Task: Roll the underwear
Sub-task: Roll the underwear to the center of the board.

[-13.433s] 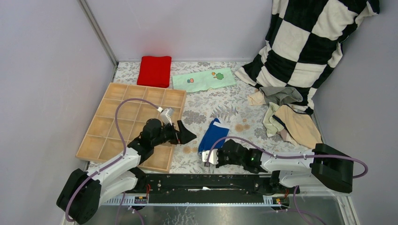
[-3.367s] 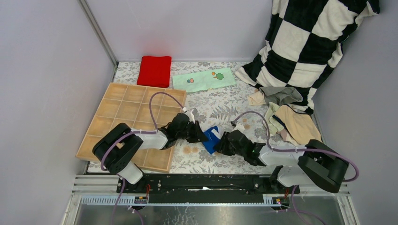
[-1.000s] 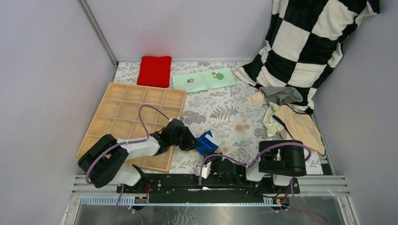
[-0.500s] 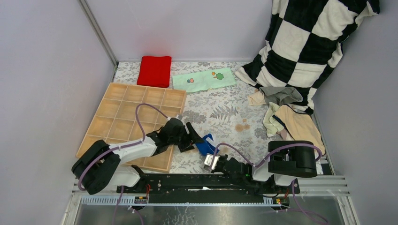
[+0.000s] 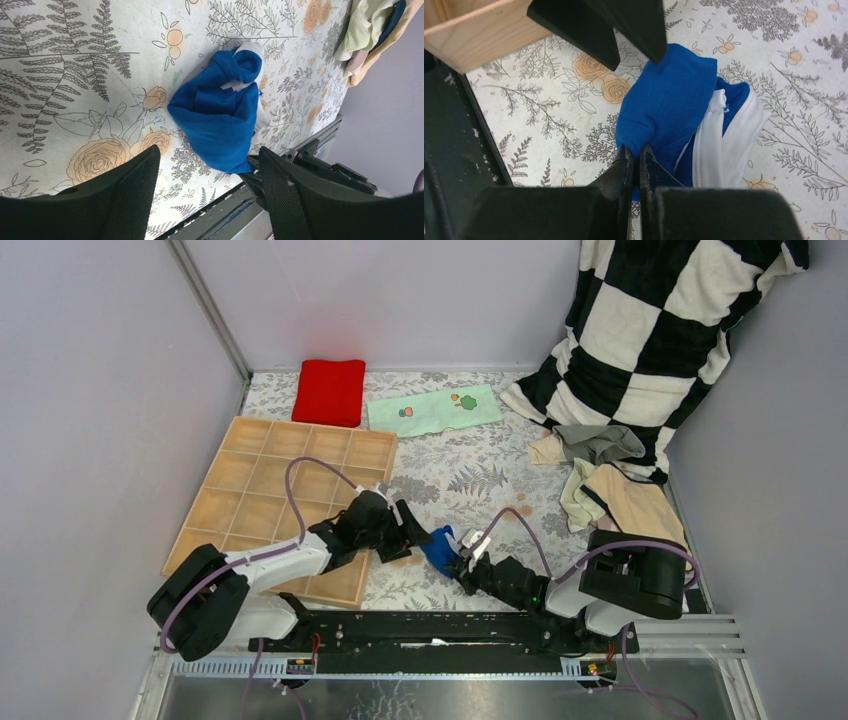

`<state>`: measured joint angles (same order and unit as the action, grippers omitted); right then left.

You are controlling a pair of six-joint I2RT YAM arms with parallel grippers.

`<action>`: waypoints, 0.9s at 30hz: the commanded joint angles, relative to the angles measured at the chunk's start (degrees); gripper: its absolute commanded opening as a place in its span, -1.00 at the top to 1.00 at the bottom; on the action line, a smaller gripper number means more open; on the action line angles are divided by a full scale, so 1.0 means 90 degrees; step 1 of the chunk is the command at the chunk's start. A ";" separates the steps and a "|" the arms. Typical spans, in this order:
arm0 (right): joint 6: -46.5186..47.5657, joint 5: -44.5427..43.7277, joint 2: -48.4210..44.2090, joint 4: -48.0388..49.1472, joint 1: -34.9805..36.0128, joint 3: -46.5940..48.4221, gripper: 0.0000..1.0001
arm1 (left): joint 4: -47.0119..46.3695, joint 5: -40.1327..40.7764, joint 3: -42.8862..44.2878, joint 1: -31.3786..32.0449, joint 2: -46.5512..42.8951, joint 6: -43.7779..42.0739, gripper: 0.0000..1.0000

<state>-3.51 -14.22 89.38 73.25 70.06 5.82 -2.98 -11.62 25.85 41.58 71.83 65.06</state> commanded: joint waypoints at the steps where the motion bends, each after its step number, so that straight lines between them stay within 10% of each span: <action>1: -0.1257 0.0337 -0.0032 0.0104 -0.0295 -0.0142 1.00 | -0.0347 -0.0202 0.0097 0.0032 0.0155 -0.0402 -0.51; 27: -0.5299 -0.0652 0.0142 -0.0566 -0.0730 -0.0486 1.00 | -0.1558 -0.0128 0.0556 0.0320 0.1685 -0.0332 -0.49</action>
<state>-45.34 -16.40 91.85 77.41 64.20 2.74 -13.89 -14.11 29.06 43.68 84.44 62.63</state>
